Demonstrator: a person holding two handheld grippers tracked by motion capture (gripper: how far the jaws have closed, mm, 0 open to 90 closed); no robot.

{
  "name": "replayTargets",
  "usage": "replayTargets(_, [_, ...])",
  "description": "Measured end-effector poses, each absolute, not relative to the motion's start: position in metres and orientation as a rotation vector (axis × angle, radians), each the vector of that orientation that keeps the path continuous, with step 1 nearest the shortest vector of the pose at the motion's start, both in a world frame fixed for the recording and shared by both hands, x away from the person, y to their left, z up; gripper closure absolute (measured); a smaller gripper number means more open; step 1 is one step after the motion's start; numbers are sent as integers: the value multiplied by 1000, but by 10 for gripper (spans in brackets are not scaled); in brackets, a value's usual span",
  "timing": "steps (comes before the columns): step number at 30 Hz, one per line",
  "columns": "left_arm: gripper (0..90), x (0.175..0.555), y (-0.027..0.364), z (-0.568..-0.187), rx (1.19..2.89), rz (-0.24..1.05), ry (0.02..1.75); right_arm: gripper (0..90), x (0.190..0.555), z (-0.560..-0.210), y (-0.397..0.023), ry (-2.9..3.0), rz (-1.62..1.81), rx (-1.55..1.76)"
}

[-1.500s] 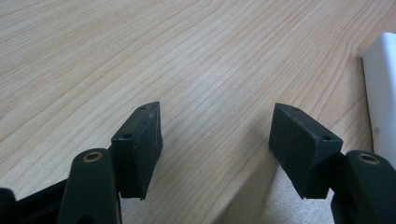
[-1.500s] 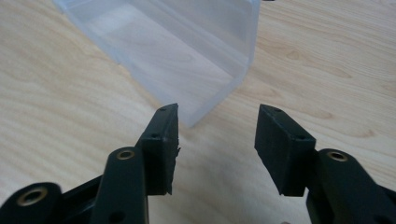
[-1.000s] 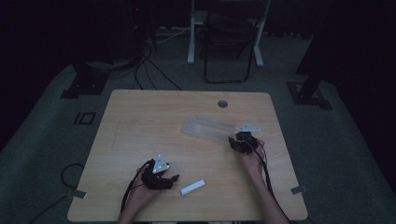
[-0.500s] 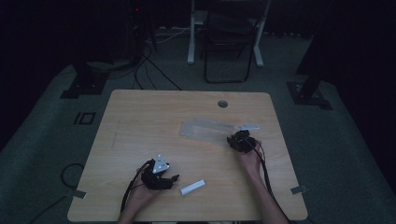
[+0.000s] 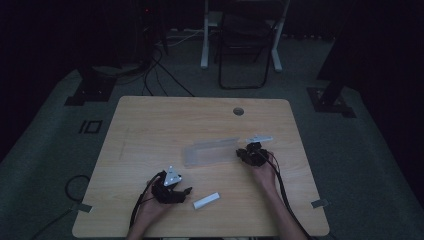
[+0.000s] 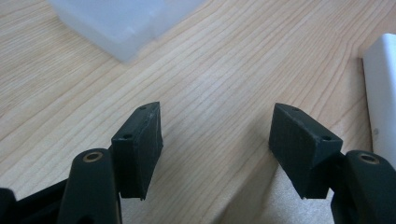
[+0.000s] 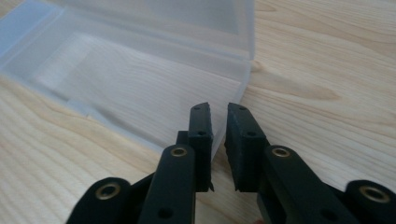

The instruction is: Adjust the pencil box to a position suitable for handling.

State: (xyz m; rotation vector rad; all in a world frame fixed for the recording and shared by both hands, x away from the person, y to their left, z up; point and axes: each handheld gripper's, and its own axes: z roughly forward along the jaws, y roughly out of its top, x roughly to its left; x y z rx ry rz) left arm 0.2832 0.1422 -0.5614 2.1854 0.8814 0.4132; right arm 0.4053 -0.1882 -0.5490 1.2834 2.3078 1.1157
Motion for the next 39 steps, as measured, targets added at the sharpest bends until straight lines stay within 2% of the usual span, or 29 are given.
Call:
replayTargets(6, [515, 272, 130, -558, 2231, 442, 783, 845, 402, -549, -179, 2334, 1127, 1250])
replayTargets(13, [624, 266, 122, -556, 2232, 429, 711, 861, 399, -549, -170, 2371, 1144, 1206])
replayTargets(18, [667, 265, 123, -555, 2217, 403, 694, 873, 396, -548, -159, 2400, 1138, 1167])
replayTargets(27, [680, 264, 121, -554, 2214, 395, 685, 876, 395, -548, -138, 2439, 1146, 1104])
replayTargets(33, [680, 264, 121, -554, 2211, 391, 681, 711, 388, -544, -141, 2437, 1134, 1073])
replayTargets(39, [680, 264, 120, -554, 2208, 383, 681, 586, 374, -535, -155, 2439, 1136, 1009])
